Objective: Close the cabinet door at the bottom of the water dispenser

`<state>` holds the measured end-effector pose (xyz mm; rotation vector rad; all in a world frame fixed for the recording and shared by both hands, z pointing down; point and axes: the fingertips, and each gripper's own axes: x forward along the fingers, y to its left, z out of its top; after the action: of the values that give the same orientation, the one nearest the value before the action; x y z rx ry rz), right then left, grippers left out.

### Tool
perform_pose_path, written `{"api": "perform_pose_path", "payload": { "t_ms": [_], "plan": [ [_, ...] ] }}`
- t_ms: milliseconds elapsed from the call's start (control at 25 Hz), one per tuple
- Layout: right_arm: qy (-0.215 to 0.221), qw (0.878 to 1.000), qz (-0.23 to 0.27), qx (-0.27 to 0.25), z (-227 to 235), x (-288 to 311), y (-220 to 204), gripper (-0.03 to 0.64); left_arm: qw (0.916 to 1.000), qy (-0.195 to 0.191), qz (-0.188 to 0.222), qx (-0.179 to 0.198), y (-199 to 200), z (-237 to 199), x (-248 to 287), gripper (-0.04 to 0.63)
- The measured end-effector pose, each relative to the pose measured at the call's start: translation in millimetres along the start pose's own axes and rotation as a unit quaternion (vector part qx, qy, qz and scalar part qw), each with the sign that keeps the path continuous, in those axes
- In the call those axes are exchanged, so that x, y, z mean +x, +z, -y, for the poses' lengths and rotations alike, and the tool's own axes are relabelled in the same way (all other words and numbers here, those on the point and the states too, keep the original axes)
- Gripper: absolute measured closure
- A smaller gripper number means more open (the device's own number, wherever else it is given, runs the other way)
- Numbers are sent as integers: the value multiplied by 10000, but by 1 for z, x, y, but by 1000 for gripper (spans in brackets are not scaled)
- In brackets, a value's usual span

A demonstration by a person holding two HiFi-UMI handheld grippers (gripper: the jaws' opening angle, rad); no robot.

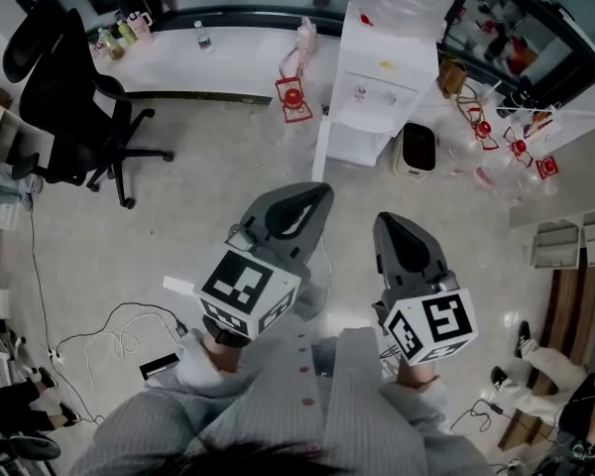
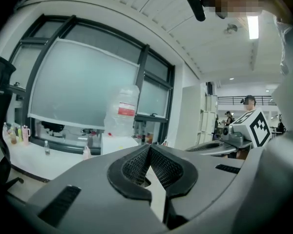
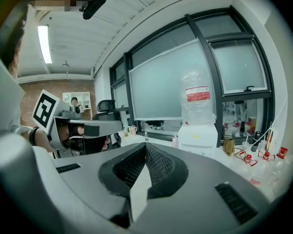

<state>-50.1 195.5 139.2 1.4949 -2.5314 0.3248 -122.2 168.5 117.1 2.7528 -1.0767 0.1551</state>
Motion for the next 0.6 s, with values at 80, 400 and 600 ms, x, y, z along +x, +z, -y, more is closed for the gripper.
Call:
{"api": "perform_pose_path", "payload": {
  "t_ms": [80, 400, 600],
  "plan": [
    [-86, 9999, -53, 19, 5, 17, 2, 603, 10000, -35, -34, -37, 0, -18, 5, 584],
    [-254, 9992, -249, 197, 21, 66, 0, 603, 9996, -77, -200, -165, -8, -66, 23, 584],
    [-182, 9993, -265, 215, 37, 94, 5, 603, 9993, -117, -312, -182, -12, -81, 49, 584]
  ]
}}
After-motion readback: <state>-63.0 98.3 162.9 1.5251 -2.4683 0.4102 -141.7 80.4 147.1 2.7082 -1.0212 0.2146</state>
